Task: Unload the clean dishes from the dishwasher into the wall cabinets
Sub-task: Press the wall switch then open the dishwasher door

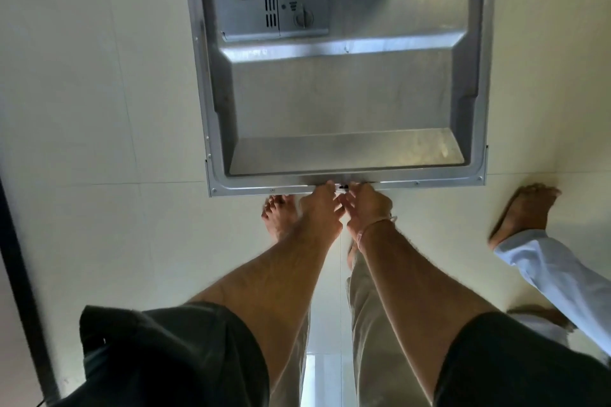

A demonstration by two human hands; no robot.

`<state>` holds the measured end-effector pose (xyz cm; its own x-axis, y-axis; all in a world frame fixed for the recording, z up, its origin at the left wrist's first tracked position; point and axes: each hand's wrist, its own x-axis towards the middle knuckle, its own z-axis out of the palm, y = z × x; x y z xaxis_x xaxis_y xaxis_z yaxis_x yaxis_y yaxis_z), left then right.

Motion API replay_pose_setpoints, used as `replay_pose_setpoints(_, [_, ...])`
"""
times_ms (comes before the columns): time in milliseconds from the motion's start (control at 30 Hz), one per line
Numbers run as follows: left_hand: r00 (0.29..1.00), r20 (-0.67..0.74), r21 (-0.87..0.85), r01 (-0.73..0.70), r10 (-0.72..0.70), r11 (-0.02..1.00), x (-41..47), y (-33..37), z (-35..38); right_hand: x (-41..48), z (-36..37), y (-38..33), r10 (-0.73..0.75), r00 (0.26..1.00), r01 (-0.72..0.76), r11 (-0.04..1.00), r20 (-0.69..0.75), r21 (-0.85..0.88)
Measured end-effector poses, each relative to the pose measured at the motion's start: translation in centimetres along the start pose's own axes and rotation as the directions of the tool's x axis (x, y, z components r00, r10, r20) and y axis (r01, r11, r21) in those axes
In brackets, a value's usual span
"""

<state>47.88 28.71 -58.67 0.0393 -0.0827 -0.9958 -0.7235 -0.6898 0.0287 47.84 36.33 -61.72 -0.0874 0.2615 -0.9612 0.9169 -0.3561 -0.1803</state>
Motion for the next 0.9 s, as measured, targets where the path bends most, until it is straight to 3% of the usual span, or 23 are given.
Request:
replay_pose_setpoints(100, [0.999,0.013,0.054,-0.054,0.053,0.997,-2.1,1.8,-0.3,-3.4,0.9,-2.1,-0.022,0.999,0.021,1.000,0.049,0.020])
replay_pose_setpoints(233, [0.982,0.087,0.108,-0.179,0.170,0.978,-5.6,5.9,0.7,-7.5,2.8,-4.9,-0.166,0.985,0.162,0.983,0.041,0.084])
replay_pose_setpoints(433, [0.932,0.180,0.207,-0.349,0.315,0.914,-10.5,12.8,3.2,-12.3,6.5,-11.0,-0.372,0.920,0.377,0.926,0.119,-0.017])
replay_pose_setpoints(633, [0.863,0.219,0.347,-0.505,0.456,0.790,-13.1,20.1,6.3,-14.1,10.2,-18.9,-0.501,0.847,0.524,0.843,0.179,-0.122])
replay_pose_setpoints(900, [0.710,0.344,0.528,-0.688,0.615,0.498,-13.3,31.2,13.6,-11.4,14.5,-31.7,-0.649,0.699,0.715,0.637,0.300,-0.288])
